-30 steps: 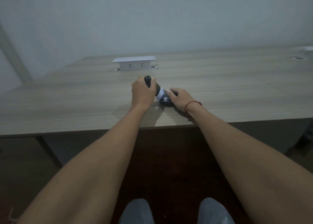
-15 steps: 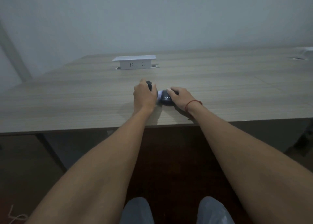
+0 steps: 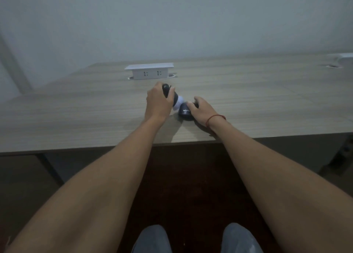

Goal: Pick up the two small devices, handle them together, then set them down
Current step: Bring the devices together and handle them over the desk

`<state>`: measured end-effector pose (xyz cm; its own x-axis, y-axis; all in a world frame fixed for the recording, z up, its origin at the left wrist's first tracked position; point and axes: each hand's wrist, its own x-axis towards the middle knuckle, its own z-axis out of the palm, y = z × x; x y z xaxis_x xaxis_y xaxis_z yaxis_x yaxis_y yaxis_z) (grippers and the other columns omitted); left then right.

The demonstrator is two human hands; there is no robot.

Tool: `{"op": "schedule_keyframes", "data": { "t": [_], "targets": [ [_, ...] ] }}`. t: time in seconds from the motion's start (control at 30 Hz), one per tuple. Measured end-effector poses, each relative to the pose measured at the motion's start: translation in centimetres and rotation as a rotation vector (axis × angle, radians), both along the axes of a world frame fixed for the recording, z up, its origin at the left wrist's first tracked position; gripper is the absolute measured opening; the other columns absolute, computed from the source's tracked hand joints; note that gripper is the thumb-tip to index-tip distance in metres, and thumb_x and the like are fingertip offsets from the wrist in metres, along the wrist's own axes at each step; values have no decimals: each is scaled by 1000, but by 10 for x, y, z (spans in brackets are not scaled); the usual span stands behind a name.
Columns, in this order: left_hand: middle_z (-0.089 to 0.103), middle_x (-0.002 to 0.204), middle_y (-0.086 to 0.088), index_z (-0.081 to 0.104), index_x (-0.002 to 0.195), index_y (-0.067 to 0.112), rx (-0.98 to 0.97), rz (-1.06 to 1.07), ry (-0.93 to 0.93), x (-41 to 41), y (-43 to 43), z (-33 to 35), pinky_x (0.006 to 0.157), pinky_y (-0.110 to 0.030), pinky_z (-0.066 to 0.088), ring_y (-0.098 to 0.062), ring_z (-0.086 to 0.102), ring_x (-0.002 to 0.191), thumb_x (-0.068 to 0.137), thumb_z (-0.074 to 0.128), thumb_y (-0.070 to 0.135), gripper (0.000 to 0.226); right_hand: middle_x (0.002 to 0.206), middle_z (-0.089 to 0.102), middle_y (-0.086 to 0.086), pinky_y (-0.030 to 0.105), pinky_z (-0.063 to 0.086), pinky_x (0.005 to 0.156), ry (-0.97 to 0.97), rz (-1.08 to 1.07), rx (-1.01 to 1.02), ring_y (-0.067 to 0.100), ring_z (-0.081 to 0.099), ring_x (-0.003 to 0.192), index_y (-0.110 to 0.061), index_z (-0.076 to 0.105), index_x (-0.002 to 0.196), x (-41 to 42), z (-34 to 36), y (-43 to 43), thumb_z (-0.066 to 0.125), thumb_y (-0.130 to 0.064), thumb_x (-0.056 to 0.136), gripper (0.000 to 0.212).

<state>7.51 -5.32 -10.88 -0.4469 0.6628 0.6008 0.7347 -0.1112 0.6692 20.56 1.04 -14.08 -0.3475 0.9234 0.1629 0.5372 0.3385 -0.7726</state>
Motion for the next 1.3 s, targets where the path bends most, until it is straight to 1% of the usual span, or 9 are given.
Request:
{"op": "schedule_keyframes", "data": {
  "t": [0.13,0.33,0.53,0.63,0.7,0.87,1.03,1.2,1.3],
  "targets": [
    [61,91,-13,60,97,1,-57,-54,108,13,6,20,70,-28,39,-19,51,79,95,54,28,28,139,49,10,47,43,99,-55,11,-12,30,50,122,-17,33,141,1,-2,-4,47,-56,85,70],
    [63,107,-19,58,103,1,-274,-52,243,4,16,26,77,-33,43,-33,59,97,95,54,23,23,143,44,9,47,45,98,-48,1,-20,28,48,123,-17,25,146,1,-5,-4,65,-65,69,100],
    [56,94,-8,57,96,5,-193,-250,246,9,21,28,74,-29,43,-24,56,88,93,58,29,23,105,59,-6,39,53,83,58,111,27,19,59,96,-25,59,111,3,-5,-2,73,-53,69,52],
    [62,101,-16,57,98,3,-239,-131,295,5,24,24,79,-33,45,-28,56,90,94,57,28,25,128,49,2,33,43,83,38,65,-30,18,49,106,-16,31,139,5,-4,-3,75,-49,72,86],
    [64,105,-17,58,102,2,-218,-115,286,4,24,23,79,-32,42,-29,57,93,94,56,28,27,138,46,8,33,41,81,27,58,-24,22,49,109,-18,21,143,4,-6,-1,76,-49,71,96],
    [62,103,-14,58,104,4,-111,-185,237,13,25,21,77,-28,42,-20,52,86,94,57,27,25,134,49,8,35,46,84,84,57,-32,23,52,107,-21,21,141,6,-4,-1,79,-50,67,98],
    [63,101,-17,56,100,6,-257,-59,267,-7,26,0,83,-41,51,-34,59,92,94,54,25,20,139,47,7,34,42,85,82,52,-22,26,49,119,-18,18,144,7,-2,-4,80,-50,65,106],
    [59,88,-11,57,94,6,-54,-32,51,-16,20,2,69,-32,45,-25,55,79,95,52,29,23,143,44,6,37,42,92,98,40,-35,27,47,123,-21,15,149,7,-1,-4,82,-52,62,114],
    [54,84,-8,56,93,4,-62,-76,75,-10,14,3,64,-25,38,-20,50,75,94,54,28,25,144,42,9,36,41,91,99,38,-39,27,47,123,-19,14,150,7,0,-5,82,-47,65,112]
  ]
}}
